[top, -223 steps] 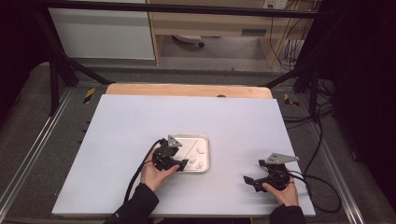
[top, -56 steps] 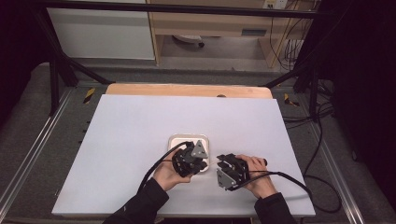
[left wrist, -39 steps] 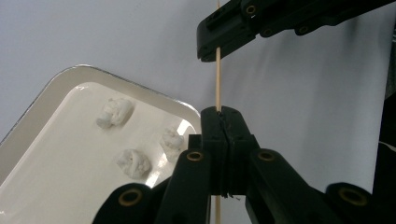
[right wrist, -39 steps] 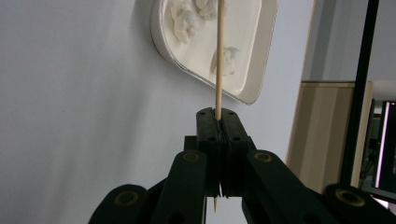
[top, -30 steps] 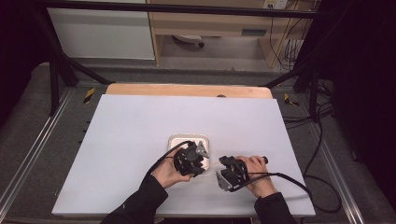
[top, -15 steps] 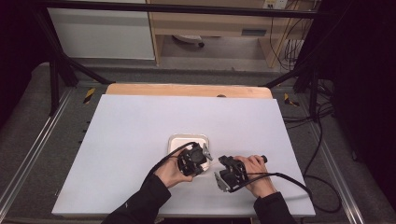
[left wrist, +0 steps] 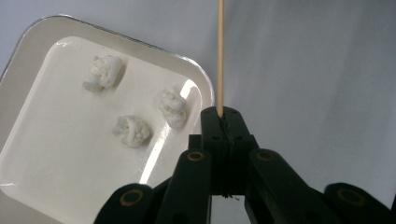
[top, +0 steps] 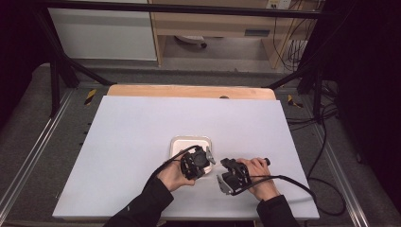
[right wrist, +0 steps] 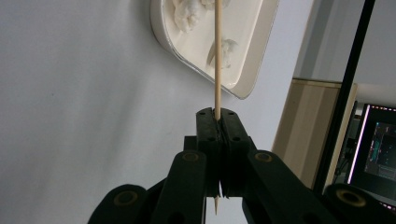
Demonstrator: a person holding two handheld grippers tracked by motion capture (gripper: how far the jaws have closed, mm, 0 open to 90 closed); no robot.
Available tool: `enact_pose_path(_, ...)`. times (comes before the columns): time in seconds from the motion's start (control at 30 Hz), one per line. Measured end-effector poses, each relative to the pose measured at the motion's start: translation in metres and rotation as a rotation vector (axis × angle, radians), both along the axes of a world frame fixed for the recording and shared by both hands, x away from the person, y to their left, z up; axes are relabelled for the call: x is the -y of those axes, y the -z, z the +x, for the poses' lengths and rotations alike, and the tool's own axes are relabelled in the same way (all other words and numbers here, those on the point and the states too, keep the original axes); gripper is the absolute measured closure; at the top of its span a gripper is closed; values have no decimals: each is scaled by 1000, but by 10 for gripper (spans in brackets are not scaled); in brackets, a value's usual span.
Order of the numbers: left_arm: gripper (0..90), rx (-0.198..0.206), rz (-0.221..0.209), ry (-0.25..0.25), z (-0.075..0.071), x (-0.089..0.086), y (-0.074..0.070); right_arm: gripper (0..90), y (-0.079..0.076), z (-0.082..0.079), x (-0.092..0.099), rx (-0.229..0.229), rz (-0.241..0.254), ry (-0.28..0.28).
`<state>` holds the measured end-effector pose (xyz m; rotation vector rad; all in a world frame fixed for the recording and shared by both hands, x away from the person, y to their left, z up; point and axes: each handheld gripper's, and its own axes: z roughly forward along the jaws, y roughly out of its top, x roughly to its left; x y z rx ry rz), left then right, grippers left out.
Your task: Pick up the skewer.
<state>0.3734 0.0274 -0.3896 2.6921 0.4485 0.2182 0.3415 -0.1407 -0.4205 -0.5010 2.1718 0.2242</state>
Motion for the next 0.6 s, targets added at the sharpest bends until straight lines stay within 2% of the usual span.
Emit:
enact_pose_path(0.1,890,3,-4,-10,0,-1,-1,871,-2,0,0,7,10,-7)
enact_pose_path(0.13,890,9,-4,-16,0,-1,-1,848,-2,0,0,5,22,1)
enact_pose_path(0.17,890,6,-1,-21,0,-2,-1,761,-4,1,1,-1,45,3)
enact_pose_path(0.2,890,12,-1,-26,0,-4,-1,761,-4,1,1,-1,45,3)
enact_pose_path(0.23,890,13,0,-31,1,-6,-2,731,-6,1,2,-27,78,35)
enact_pose_path(0.27,890,12,1,-39,1,-8,-2,641,-9,3,5,-47,135,60)
enact_pose_path(0.33,890,22,-11,-52,2,-12,-2,546,-11,4,8,-91,225,123)
enact_pose_path(0.37,890,21,-18,-64,2,-15,-2,546,-11,4,8,-91,225,123)
enact_pose_path(0.4,889,24,-18,-69,2,-18,-3,476,-14,8,13,-128,305,163)
enact_pose_path(0.43,889,26,-19,-75,3,-21,-4,476,-14,8,13,-128,305,163)
enact_pose_path(0.53,889,33,-36,-102,4,-31,-4,370,-15,11,19,-226,441,278)
enact_pose_path(0.6,889,36,-44,-116,4,-39,-3,322,-16,13,23,-271,505,340)
